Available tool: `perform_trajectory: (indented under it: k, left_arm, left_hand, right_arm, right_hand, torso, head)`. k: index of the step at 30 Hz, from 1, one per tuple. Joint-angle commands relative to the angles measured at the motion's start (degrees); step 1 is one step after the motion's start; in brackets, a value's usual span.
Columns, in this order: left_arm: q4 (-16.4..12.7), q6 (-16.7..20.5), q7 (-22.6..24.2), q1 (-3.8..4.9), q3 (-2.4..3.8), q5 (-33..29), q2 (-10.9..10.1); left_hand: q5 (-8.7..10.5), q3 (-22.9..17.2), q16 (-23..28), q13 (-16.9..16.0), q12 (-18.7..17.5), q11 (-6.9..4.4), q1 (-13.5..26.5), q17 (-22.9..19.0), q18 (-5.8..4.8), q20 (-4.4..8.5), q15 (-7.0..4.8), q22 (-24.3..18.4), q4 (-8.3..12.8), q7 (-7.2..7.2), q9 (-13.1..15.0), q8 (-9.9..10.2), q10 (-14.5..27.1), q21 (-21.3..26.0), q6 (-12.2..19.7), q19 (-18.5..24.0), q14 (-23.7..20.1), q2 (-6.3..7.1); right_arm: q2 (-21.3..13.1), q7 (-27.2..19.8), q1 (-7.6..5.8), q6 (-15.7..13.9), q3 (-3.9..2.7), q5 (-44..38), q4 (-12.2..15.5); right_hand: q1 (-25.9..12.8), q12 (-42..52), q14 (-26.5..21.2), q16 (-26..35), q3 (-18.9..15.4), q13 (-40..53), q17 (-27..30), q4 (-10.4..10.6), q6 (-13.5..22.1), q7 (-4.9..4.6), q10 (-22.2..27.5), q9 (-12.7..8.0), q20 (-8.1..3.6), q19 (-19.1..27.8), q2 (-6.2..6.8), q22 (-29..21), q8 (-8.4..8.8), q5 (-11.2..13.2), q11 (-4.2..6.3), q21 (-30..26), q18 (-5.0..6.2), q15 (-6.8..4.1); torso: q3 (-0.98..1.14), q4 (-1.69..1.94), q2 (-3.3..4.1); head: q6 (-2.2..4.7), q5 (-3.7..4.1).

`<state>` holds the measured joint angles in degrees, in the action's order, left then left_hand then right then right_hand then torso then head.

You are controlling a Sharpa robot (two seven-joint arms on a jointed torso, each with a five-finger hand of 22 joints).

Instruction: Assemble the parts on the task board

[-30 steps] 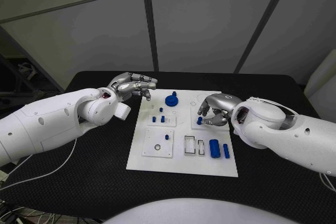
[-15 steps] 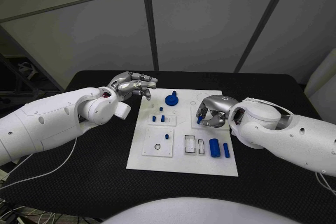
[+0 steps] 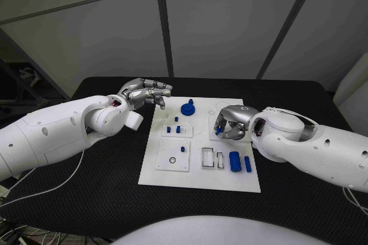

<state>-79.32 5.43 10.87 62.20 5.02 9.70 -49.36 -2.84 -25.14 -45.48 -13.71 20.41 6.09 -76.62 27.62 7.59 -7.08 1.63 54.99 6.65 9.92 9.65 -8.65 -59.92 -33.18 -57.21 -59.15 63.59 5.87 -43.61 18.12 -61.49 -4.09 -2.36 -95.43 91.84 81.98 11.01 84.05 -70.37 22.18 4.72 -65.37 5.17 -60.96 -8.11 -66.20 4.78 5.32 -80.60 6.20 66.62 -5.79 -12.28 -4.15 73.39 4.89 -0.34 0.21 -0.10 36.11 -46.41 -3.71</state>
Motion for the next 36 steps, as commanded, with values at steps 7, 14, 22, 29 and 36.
perform_trajectory:
  k: [7,14,22,29,36]
  left_arm:
    - [-0.05,-0.60,0.20,0.09,0.04,-0.21,0.00]
    - [0.05,-0.59,0.20,0.09,0.04,-0.21,0.04]
    - [0.28,-0.58,0.21,0.08,0.04,-0.21,0.20]
    - [0.43,-0.60,0.20,0.07,0.03,-0.21,0.56]
    - [0.41,-0.56,0.21,0.09,0.04,-0.21,0.82]
  left_hand:
    - [-0.05,0.25,0.36,-0.10,0.39,-0.16,0.44,-0.05,2.82,-0.30,0.12,-0.05,0.07,-0.01,-0.07,-0.34,0.37,0.31,0.49,-0.12,-0.21,-0.19]
    - [-0.05,0.23,0.36,-0.11,0.43,-0.16,0.41,-0.07,2.82,-0.31,0.12,-0.07,0.08,-0.01,-0.07,-0.37,0.40,0.34,0.50,-0.12,-0.22,-0.24]
    - [-0.05,0.21,0.36,-0.11,0.46,-0.15,0.39,-0.08,2.83,-0.31,0.12,-0.08,0.09,-0.01,-0.07,-0.38,0.42,0.35,0.51,-0.13,-0.22,-0.27]
    - [-0.05,0.21,0.36,-0.11,0.46,-0.15,0.39,-0.08,2.83,-0.31,0.12,-0.08,0.09,-0.01,-0.07,-0.38,0.42,0.35,0.51,-0.13,-0.22,-0.27]
    - [-0.05,0.19,0.35,-0.13,0.53,-0.14,0.37,-0.11,2.83,-0.32,0.13,-0.11,0.09,0.01,-0.08,-0.43,0.48,0.39,0.52,-0.14,-0.24,-0.33]
  right_arm:
    - [-0.27,-0.63,-0.03,-8.83,0.06,-1.47,0.62]
    - [-1.30,-1.17,-0.02,-12.79,0.03,-1.62,2.18]
    - [-2.88,-2.15,-0.05,-14.55,-0.08,0.41,7.25]
    - [0.00,-4.16,-0.05,-14.55,-0.06,2.72,9.65]
    - [5.47,-6.64,-0.01,-13.68,2.73,3.37,8.62]
  right_hand:
    - [0.40,0.53,2.02,-0.68,0.72,0.53,-0.31,-0.21,-2.78,0.82,-2.65,0.68,-0.50,-0.64,-1.25,0.81,-1.33,0.76,0.82,0.88,-0.07,-1.01]
    - [-0.07,0.38,2.04,-0.83,0.55,0.62,-0.40,0.06,-3.07,0.91,-3.05,0.76,-0.68,-0.71,-1.30,0.99,-1.43,1.08,0.91,1.01,-0.11,-1.12]
    - [0.08,-0.06,2.03,-0.93,0.63,0.60,-0.43,-0.15,-2.88,0.84,-2.91,0.72,-0.79,-0.70,-1.06,1.01,-1.25,0.51,0.90,1.03,-0.12,-1.15]
    - [0.28,-0.33,2.02,-0.98,0.76,0.61,-0.43,-0.38,-2.80,0.71,-2.89,0.71,-0.83,-0.68,-0.95,1.02,-1.14,0.04,0.83,1.03,-0.12,-1.13]
    - [0.43,-0.54,2.00,-0.98,0.87,0.61,-0.39,-0.57,-2.69,0.56,-2.84,0.68,-0.87,-0.62,-0.88,0.93,-1.03,-0.24,0.73,0.96,-0.10,-1.07]
  torso:
    - [0.04,-0.02,-0.02]
    - [0.01,-0.03,-0.10]
    - [0.02,-0.04,-0.04]
    - [-0.05,0.05,0.00]
    - [-0.09,0.14,0.03]
  head:
    - [-0.08,-0.07]
    - [0.12,-0.09]
    - [0.26,-0.28]
    - [0.08,-0.62]
    - [-0.24,-1.04]
